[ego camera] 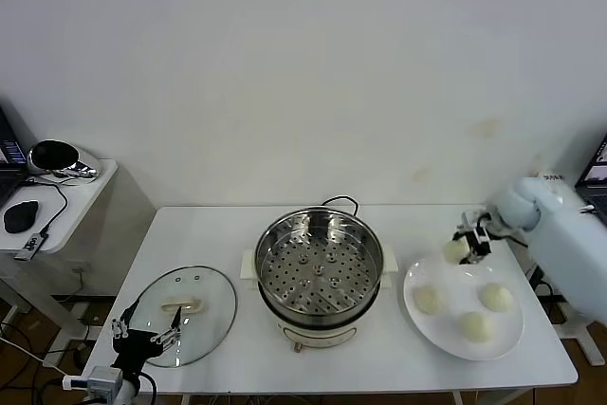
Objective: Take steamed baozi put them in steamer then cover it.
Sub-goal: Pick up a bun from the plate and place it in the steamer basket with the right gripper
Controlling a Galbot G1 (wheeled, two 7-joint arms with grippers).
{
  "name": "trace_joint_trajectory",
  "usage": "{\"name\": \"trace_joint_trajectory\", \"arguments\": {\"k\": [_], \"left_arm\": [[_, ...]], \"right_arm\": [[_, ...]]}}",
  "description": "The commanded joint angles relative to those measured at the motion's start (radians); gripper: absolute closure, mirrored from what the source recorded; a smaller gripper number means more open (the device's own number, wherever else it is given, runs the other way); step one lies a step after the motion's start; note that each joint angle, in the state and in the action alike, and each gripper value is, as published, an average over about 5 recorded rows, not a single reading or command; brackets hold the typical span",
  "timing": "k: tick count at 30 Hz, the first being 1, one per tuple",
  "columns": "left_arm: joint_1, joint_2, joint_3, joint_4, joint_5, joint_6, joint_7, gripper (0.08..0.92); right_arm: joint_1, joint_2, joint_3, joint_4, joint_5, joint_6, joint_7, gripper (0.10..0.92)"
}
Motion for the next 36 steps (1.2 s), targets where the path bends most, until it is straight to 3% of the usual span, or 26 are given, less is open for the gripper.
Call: {"name": "trace_joint_trajectory", "arguments": {"k": [1,6,13,18,27,36], "left_arm": [[0.000,-0.007,-0.008,-0.036,-0.009,0.004,-0.004,0.177],[0.005,-0.005,-0.019,-0.057,-0.019,0.005,-0.005,0.177],[0.014,-0.006,-0.034,-0.052,-0.020,0.004,-0.008,0.177],[0.018,-0.009,-0.044,-0.051,-0.021,0.005,-0.008,0.177],[0.027,-0.015,-0.055,-0.062,-0.020,0.007,-0.005,0.177],[0.040,-0.017,-0.074,-0.093,-0.031,0.010,0.000,0.177]], "right_arm": [[0.352,0.090,-0.260,0.018,0.236,-0.035,-0.073,0.440],[0.439,0.286,-0.289,-0.147,0.306,0.091,-0.126,0.442],[0.471,0.505,-0.343,-0.362,0.310,0.577,-0.137,0.448],[0.435,0.560,-0.376,-0.370,0.252,0.861,-0.078,0.444],[0.408,0.577,-0.406,-0.224,0.079,0.909,-0.045,0.439],[0.373,0.637,-0.424,-0.246,-0.012,0.909,-0.030,0.440]]}}
